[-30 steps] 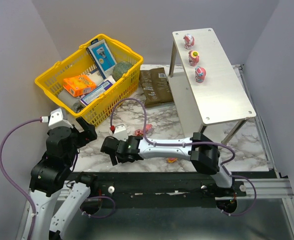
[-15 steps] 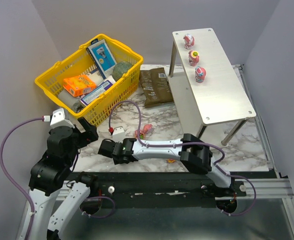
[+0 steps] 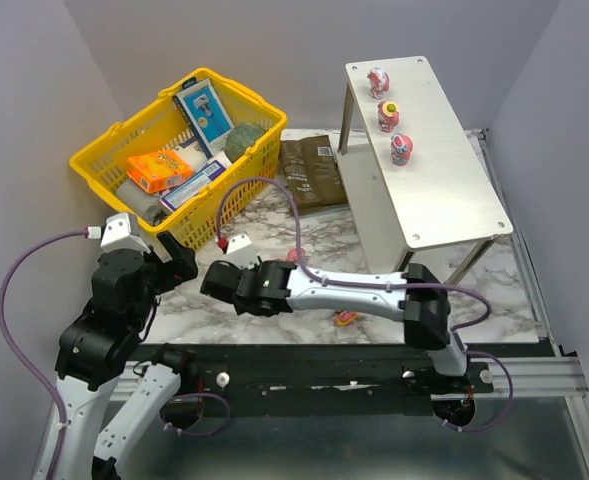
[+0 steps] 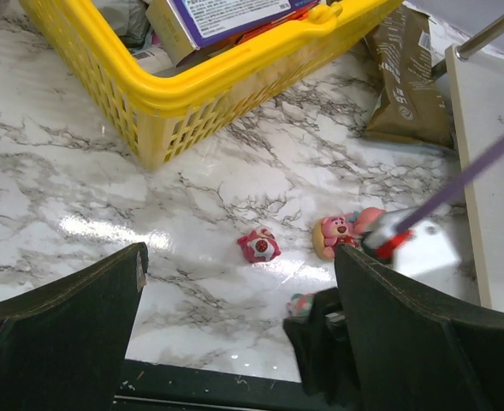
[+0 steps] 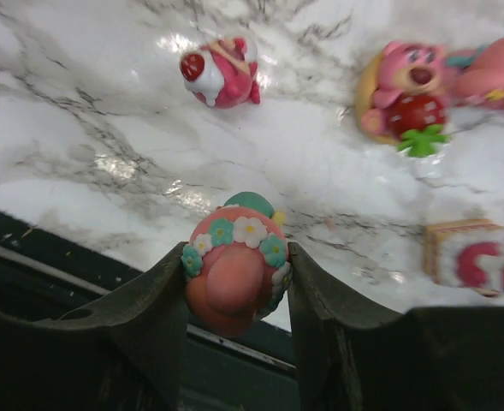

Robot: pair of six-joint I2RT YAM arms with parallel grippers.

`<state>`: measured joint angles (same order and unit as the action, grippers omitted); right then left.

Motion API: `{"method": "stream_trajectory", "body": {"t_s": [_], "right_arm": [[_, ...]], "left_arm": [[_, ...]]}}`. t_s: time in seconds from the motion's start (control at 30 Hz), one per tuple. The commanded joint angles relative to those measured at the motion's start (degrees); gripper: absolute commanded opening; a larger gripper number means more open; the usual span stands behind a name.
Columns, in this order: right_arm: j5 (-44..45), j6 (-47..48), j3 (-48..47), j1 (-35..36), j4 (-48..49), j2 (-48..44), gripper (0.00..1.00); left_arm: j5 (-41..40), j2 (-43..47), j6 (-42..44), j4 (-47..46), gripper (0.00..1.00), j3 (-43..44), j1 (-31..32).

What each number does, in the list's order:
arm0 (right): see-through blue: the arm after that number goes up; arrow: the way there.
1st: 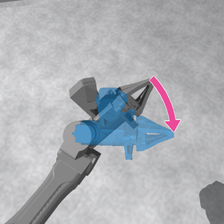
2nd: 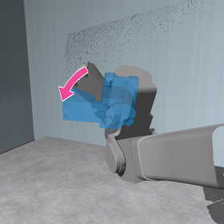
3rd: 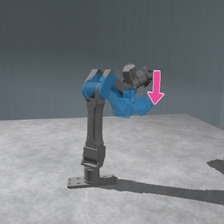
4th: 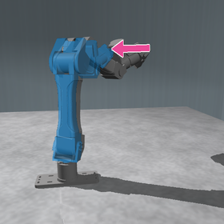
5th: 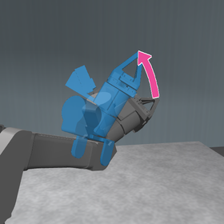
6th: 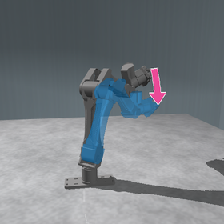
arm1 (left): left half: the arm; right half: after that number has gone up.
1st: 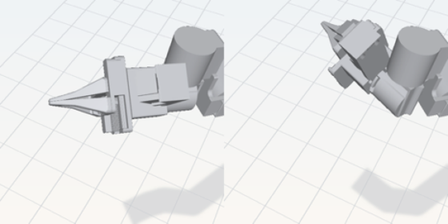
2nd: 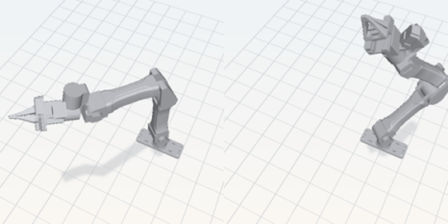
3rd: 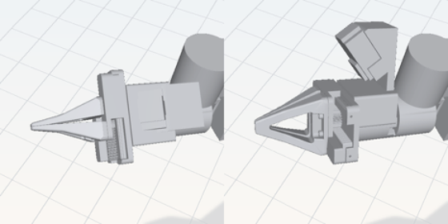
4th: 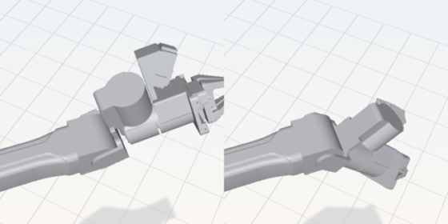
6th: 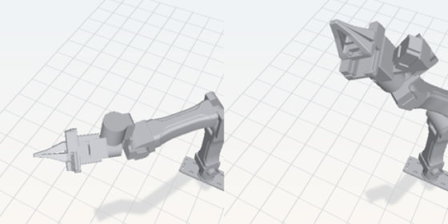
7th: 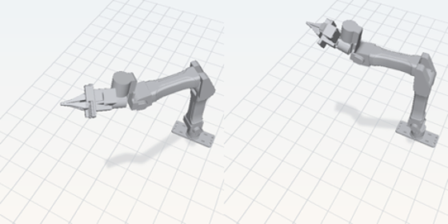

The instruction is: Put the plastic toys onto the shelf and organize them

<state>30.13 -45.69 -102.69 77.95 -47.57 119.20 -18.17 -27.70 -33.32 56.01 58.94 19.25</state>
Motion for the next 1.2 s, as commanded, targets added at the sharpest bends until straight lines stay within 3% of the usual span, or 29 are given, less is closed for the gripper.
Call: {"method": "stream_trajectory", "body": {"t_s": [0.0, 0.13, 0.3, 0.47, 0.83, 1.17], "right_arm": [[7.65, 7.54, -10.23, 0.36, -12.32, -9.68, 0.01], [10.74, 10.62, -15.08, -0.69, -19.39, -15.74, 0.01], [8.29, 14.31, -15.43, -4.99, -22.99, -26.18, 0.01], [3.71, 19.3, -16.13, -15.63, -27.66, -33.23, 0.01], [6.7, 23.45, -21.59, -25.2, -35.31, -38.42, 0.01], [-3.05, 27.85, -19.56, -34.62, -37.94, -39.39, 0.01]], "left_arm": [[1.21, -2.52, 1.94, -4.14, 0.99, 2.32, 0.27], [0.16, -4.55, 2.21, -7.92, 0.99, 2.59, 0.27], [1.12, -7.62, 2.21, -12.06, 0.99, 1.53, 0.27], [1.56, -9.56, 1.59, -16.98, 0.99, -1.27, 0.27], [3.85, -19.13, 2.65, -23.13, 0.99, -1.28, 0.27], [5.34, -22.39, 3.7, -26.48, 0.99, -1.28, 0.18]]}}
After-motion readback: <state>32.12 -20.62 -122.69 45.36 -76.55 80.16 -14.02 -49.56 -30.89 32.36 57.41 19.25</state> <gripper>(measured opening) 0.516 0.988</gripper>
